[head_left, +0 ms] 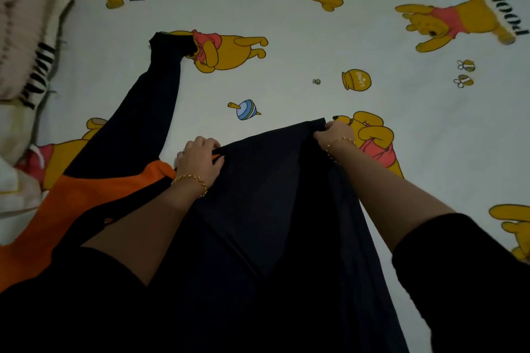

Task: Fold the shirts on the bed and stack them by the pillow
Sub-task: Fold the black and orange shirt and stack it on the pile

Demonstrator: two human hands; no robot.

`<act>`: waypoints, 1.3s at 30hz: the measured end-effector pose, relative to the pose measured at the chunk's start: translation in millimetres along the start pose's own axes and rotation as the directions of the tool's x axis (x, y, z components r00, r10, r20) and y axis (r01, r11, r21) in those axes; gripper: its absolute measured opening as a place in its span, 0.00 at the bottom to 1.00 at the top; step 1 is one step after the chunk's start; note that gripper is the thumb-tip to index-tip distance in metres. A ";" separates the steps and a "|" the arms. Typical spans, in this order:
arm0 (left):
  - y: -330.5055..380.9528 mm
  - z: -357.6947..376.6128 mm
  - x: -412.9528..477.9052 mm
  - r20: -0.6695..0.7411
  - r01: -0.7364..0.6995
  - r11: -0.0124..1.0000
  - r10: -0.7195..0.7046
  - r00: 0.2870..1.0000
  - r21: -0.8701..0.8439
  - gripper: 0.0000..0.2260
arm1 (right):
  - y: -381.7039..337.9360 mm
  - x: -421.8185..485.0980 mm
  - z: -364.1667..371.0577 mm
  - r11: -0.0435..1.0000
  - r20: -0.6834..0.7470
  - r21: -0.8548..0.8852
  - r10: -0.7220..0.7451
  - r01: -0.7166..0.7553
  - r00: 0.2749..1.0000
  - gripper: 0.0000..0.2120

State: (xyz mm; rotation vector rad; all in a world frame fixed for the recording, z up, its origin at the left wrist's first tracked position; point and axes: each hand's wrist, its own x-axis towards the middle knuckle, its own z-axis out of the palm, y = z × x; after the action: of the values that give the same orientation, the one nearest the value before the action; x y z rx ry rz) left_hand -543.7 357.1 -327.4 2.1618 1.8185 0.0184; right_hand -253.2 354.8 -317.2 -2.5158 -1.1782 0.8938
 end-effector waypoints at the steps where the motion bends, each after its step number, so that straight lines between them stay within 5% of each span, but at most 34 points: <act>1: -0.6 -0.3 1.2 -0.006 -0.013 1.000 0.013 1.000 -0.002 0.12 | -1.6 1.1 -1.0 1.000 -0.013 0.010 0.001 -0.001 1.000 0.13; 6: 6.9 -11.4 24.0 -0.112 -0.093 0.996 0.091 0.990 -0.016 0.08 | -17.0 13.1 -19.6 0.994 -0.172 0.112 0.027 -0.008 0.985 0.13; 9: 20.8 -25.3 50.3 -0.222 -0.087 0.995 0.075 0.972 -0.043 0.08 | -31.7 22.1 -30.4 0.902 -0.071 0.418 0.148 -0.106 0.986 0.06; 12: 30.5 -27.4 61.0 -0.181 -0.017 0.996 0.001 0.983 -0.088 0.09 | -29.7 20.4 -20.6 0.791 0.049 0.586 0.181 -0.175 0.982 0.06; 15: 34.8 -16.1 48.0 -0.054 -0.019 0.989 0.012 0.998 -0.145 0.12 | -11.7 13.3 -6.0 0.921 -0.047 0.374 0.135 -0.108 0.990 0.06; 18: 33.2 -3.9 32.5 0.013 -0.058 0.986 0.061 0.998 -0.156 0.13 | 1.7 8.0 -1.5 0.977 -0.061 0.206 0.066 -0.052 0.996 0.18; 25: 46.1 -5.4 36.0 -0.206 -0.060 0.988 0.029 0.978 -0.142 0.08 | 10.5 5.9 -16.2 0.970 -0.299 0.240 0.052 0.023 0.953 0.12; 30: 55.8 -3.2 15.3 -0.176 0.014 1.000 -0.015 0.984 -0.010 0.11 | 32.6 -12.8 -15.0 0.969 -0.200 0.246 0.020 0.030 0.980 0.14; 39: 96.9 27.8 -139.1 -0.079 -0.141 0.981 0.131 0.988 -0.135 0.07 | 133.5 -140.8 -9.1 0.977 -0.128 0.193 -0.065 0.089 0.990 0.08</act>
State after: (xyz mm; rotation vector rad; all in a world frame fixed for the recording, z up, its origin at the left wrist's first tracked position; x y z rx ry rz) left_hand -471.7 203.1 -303.4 2.2063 1.6480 0.2489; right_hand -234.2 161.8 -307.2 -2.3140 -1.0835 0.7861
